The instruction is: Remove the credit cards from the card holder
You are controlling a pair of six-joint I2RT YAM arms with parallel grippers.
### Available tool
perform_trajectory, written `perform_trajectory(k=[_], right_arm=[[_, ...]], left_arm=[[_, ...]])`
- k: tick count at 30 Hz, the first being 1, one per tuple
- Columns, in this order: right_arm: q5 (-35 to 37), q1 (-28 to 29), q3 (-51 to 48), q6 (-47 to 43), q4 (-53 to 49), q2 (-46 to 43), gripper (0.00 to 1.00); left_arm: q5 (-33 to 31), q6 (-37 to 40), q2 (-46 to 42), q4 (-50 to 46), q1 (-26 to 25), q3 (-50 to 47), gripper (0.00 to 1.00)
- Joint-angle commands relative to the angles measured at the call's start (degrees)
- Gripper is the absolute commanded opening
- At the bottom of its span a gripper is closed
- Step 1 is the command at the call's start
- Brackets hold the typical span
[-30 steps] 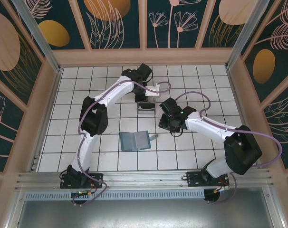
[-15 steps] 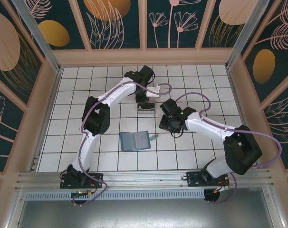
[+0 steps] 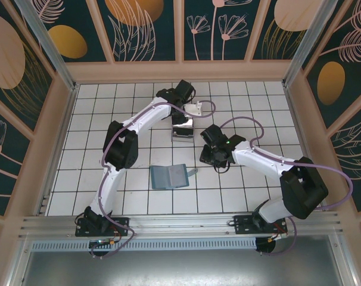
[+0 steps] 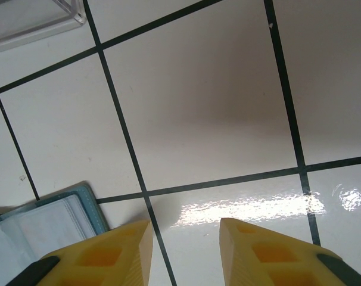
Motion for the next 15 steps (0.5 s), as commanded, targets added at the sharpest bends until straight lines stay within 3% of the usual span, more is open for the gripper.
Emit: perform_trajectory(k=[1,8,15], right_arm=[[0.6,-0.3,-0.9,0.7,-0.2,-0.8,0.35],[0.6,-0.3,-0.9,0.7,0.3,-0.9,0.36],[0.6,-0.1,-0.4,0.3,0.8,-0.3,0.36]], left_arm=[[0.0,-1.3,-2.3,1.0,-0.2,-0.7,0.28],[4.7,-1.5,-6.4,0.8,-0.1,-5.9,0.28],[5.3,-4.2,-10.4,3.7,-0.2,-11.3,0.27]])
